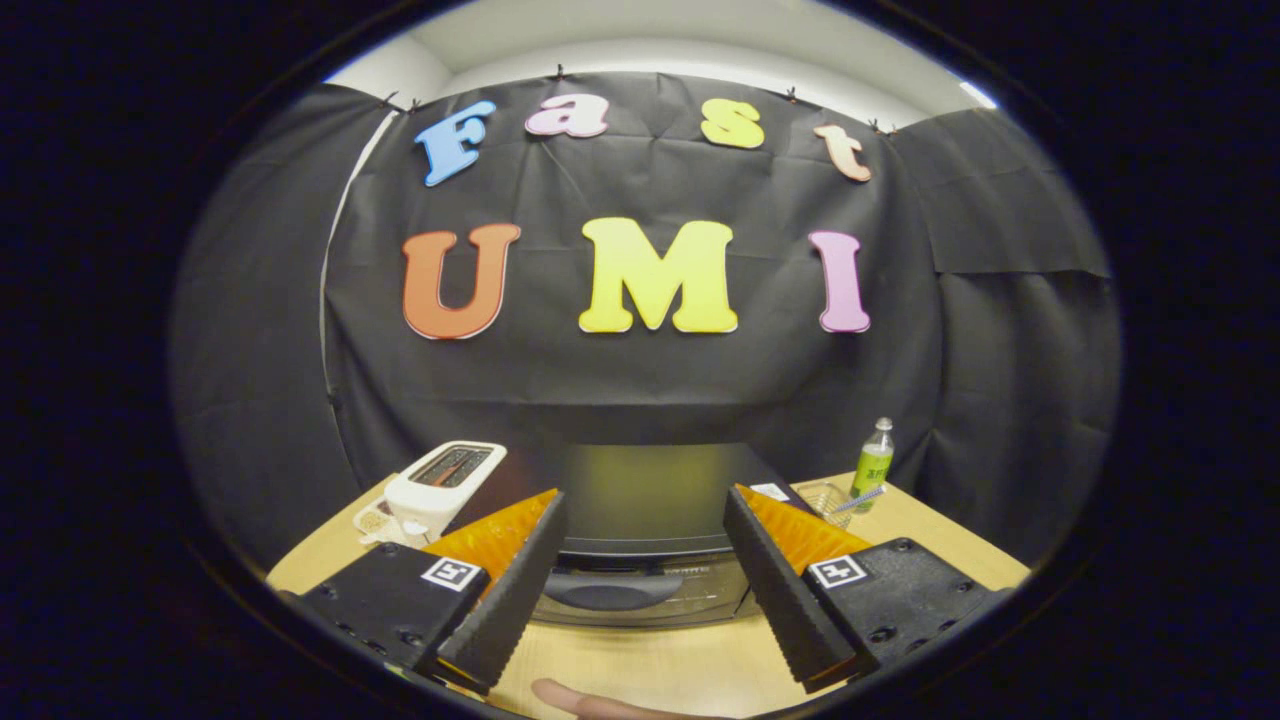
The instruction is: Open the toaster oven, put the food inside, and close the toaster oven door.
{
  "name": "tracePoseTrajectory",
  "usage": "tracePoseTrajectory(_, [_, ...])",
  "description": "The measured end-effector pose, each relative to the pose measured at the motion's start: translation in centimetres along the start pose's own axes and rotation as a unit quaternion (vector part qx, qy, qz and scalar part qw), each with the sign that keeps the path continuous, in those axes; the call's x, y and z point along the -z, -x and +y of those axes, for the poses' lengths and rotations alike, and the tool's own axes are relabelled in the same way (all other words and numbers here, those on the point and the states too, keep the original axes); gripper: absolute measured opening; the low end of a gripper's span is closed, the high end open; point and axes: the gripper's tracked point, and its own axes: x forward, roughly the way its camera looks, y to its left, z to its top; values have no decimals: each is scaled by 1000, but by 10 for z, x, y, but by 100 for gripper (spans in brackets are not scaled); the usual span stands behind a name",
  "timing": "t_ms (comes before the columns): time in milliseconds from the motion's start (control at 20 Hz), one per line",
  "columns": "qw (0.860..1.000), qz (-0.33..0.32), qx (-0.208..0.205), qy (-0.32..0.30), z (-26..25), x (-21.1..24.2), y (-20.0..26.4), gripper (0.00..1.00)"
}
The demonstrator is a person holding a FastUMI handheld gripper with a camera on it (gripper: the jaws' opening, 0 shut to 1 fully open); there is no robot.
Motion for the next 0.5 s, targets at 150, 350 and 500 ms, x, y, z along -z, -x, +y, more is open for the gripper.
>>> tracePoseTrajectory(150, [999, 40, 1, 6, 5, 32, -19, 100])
tracePoseTrajectory(350, [996, 89, 7, 1, 9, 63, -35, 100])
tracePoseTrajectory(500, [993, 120, -8, 4, 14, 72, -38, 100])
